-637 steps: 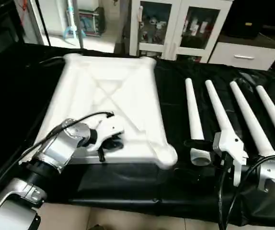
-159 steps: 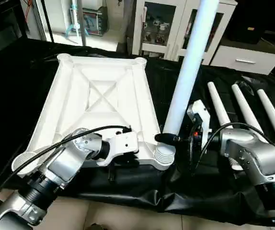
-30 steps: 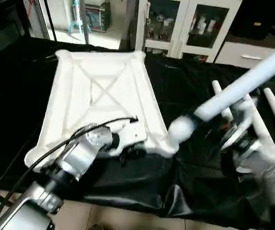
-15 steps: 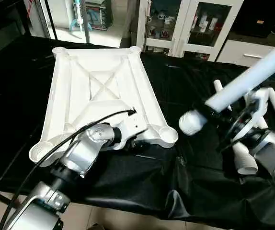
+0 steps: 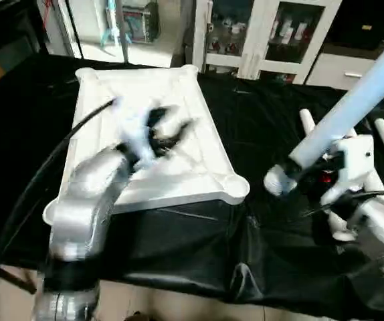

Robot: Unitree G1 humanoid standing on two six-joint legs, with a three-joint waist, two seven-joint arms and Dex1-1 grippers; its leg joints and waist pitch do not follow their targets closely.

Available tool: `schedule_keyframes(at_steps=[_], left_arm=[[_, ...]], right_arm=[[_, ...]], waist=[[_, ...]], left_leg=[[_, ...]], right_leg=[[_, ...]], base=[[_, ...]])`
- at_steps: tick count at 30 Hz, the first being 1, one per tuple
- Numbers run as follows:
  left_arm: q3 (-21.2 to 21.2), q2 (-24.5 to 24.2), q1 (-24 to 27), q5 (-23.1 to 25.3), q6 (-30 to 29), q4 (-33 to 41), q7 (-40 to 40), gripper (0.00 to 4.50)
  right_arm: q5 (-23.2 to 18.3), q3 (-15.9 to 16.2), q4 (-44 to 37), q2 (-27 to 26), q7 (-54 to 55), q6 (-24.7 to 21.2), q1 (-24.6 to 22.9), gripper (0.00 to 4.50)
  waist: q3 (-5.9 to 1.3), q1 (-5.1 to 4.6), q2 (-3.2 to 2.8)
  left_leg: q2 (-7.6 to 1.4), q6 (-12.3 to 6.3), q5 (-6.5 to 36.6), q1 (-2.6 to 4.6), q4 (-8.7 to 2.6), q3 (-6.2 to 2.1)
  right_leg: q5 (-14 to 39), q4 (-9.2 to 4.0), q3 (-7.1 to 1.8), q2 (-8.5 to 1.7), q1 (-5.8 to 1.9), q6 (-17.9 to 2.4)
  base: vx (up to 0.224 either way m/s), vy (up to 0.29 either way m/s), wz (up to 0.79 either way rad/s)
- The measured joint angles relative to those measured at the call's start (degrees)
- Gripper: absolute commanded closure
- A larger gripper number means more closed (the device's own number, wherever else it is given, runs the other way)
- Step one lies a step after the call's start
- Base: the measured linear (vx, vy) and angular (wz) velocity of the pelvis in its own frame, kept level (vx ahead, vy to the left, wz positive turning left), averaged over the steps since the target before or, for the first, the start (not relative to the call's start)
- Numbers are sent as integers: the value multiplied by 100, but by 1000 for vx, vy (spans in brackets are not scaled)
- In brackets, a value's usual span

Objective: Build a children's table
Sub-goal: Insert table leg to table base

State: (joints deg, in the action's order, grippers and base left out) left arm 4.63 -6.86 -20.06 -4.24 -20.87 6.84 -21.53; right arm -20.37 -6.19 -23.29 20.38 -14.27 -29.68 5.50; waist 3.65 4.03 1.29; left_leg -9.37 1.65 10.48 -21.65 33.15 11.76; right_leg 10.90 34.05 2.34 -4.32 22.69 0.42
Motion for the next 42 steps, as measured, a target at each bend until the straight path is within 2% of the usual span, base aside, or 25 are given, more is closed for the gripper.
schedule_keyframes(at_steps=[4, 6, 8, 12, 13, 14, 15, 16, 17, 18, 19, 21, 24, 28, 30, 31, 32, 33, 34, 35, 36, 38, 40, 41, 42], left_arm=[[130, 175, 345, 378, 345, -274, 746, 154], [123, 187, 407, 458, 313, -225, 854, 154], [76, 247, 441, 512, 217, -37, 950, 154], [-28, 294, 507, 617, 168, 94, 1146, 154], [-56, 333, 508, 622, 181, 92, 1186, 154], [-85, 375, 494, 621, 210, 96, 1192, 154], [-126, 429, 478, 620, 220, 88, 1191, 154], [-193, 461, 481, 604, 216, 75, 1175, 154], [-287, 493, 455, 553, 218, 69, 1107, 154], [-352, 489, 419, 544, 220, 68, 1061, 154], [-398, 466, 384, 518, 227, 64, 1008, 154], [-449, 463, 391, 469, 228, 11, 909, 154], [-464, 457, 392, 408, 230, -25, 851, 154], [-601, 413, 394, 418, 250, -46, 804, 154], [-596, 315, 409, 419, 259, -42, 800, 154], [-590, 256, 414, 418, 263, -39, 795, 154], [-516, 207, 419, 417, 267, -35, 794, 154], [-498, 195, 431, 415, 268, -31, 789, 154], [-503, 194, 463, 412, 268, -29, 780, 154], [-528, 210, 494, 410, 266, -28, 767, 154], [-579, 255, 488, 408, 264, -26, 760, 154], [-767, 310, 523, 380, 265, 25, 707, 154], [-748, 248, 549, 330, 265, 161, 677, 154], [-662, 158, 566, 315, 258, 189, 674, 154], [-582, 72, 594, 311, 250, 177, 676, 154]], right_arm=[[216, 133, 210, -291, 291, 295, -31, 266], [164, 155, 243, -413, 333, 296, -73, 266], [91, 155, 245, -451, 331, 297, -100, 266], [100, 163, 362, -495, 255, 390, -34, 266], [99, 160, 418, -494, 240, 404, -30, 266], [97, 146, 461, -487, 212, 410, -33, 266], [95, 128, 517, -483, 188, 420, -36, 266], [92, 110, 576, -482, 174, 419, -49, 266], [79, 96, 578, -473, 142, 422, -92, 266], [76, 99, 577, -465, 125, 423, -105, 266], [72, 125, 581, -477, 106, 422, -125, 266], [66, 214, 582, -473, 3, 421, -163, 266], [67, 224, 598, -488, -57, 422, -165, 266], [55, 224, 613, -512, -88, 423, -178, 266], [36, 250, 612, -534, -126, 424, -180, 266], [26, 274, 607, -554, -132, 432, -176, 266], [22, 296, 607, -582, -144, 448, -184, 266], [22, 306, 609, -588, -158, 449, -191, 266], [22, 311, 608, -589, -183, 459, -191, 266], [21, 303, 605, -565, -193, 481, -193, 266], [22, 242, 610, -528, -191, 493, -224, 266], [28, 155, 713, -516, -181, 492, -262, 266], [30, 161, 736, -529, -178, 495, -235, 266], [31, 220, 781, -624, -172, 493, -173, 266], [26, 305, 777, -668, -180, 491, -107, 266]], waist=[[8, -32, 12], [16, -85, -9], [34, -224, -55], [24, -391, 3], [15, -374, 29], [8, -319, 40], [22, -181, 77], [36, -94, 99], [28, -21, 81], [13, 18, 34], [15, 82, 31], [2, 98, -8], [12, 132, 2], [77, 183, -22], [96, 110, -71], [95, 82, -62], [83, 0, -5], [59, -64, 94], [50, -88, 147], [8, -49, 178], [2, -25, 140], [-30, 65, 78], [-115, 102, -103], [-122, 72, -109], [-127, 46, -72]], left_leg=[[-3, 3, -2, -41, 27, -18], [-7, 3, -1, -62, 45, -113], [23, 40, -25, -162, 85, -447], [226, 64, -113, -187, 63, -1219], [243, 24, -126, -181, 23, -1306], [241, -217, -15, -276, 68, -1294], [144, -383, 107, -348, 486, -989], [128, -428, 152, -367, 776, -780], [177, -425, 149, -254, 671, -603], [201, -392, 202, -155, 406, -503], [164, -244, 189, -148, 328, -510], [65, -149, 138, -124, 296, -508], [60, -136, 130, -120, 301, -420], [11, -59, 173, 233, 134, -259], [-94, 89, 272, 425, 73, -251], [-99, 95, 273, 478, 62, -254], [-41, 96, 272, 506, 96, -251], [30, 97, 273, 525, 108, -235], [51, 128, 295, 550, 112, -230], [52, 113, 358, 491, 126, -267], [55, -33, 440, 417, 236, -307], [54, -161, 480, 151, 603, -436], [-54, -232, 154, -53, 243, -529], [-76, 58, 183, -45, 332, -641], [-16, 57, 214, -50, 357, -694]], right_leg=[[-2, -5, 10, 4, 13, 27], [-24, -27, 60, 26, -34, -4], [35, 7, 309, 40, -104, -138], [530, 428, 347, 211, -169, -897], [553, 422, 371, 239, -185, -920], [533, 374, 449, 263, -196, -875], [471, 325, 444, 270, -211, -602], [435, 301, 438, 287, -238, -479], [428, 284, 462, 324, -240, -474], [418, 271, 507, 388, -216, -483], [381, 257, 530, 419, -180, -441], [355, 255, 550, 460, -155, -440], [424, 391, 462, 439, -126, -476], [441, 195, 507, 400, -396, -488], [462, -33, 702, 366, -654, -442], [572, 87, 699, 341, -697, -368], [723, 315, 556, 220, -681, -317], [721, 390, 425, 89, -674, -291], [723, 411, 383, 49, -670, -190], [730, 325, 355, 95, -730, -184], [720, 266, 349, 111, -723, -187], [732, 200, 333, 115, -729, -163], [763, 169, 415, 220, -736, -132], [819, 315, 421, 206, -668, -62], [833, 469, 330, 165, -545, -71]], base=[[0, 0, 0], [0, 0, 0], [1, -54, 37], [5, -143, 55], [-10, -223, 48], [-9, -219, 31], [-9, -219, 31], [-21, -183, 5], [-23, -161, 0], [-23, -161, 0], [-13, -141, 4], [-12, -105, 0], [-25, -72, 4], [0, 0, 0], [-10, 62, -7], [17, 78, -14], [51, 54, -9], [51, 54, -9], [85, -5, -3], [104, -30, -8], [104, -30, -8], [127, 19, -6], [151, 45, -3], [191, 72, 1], [191, 72, 1]])
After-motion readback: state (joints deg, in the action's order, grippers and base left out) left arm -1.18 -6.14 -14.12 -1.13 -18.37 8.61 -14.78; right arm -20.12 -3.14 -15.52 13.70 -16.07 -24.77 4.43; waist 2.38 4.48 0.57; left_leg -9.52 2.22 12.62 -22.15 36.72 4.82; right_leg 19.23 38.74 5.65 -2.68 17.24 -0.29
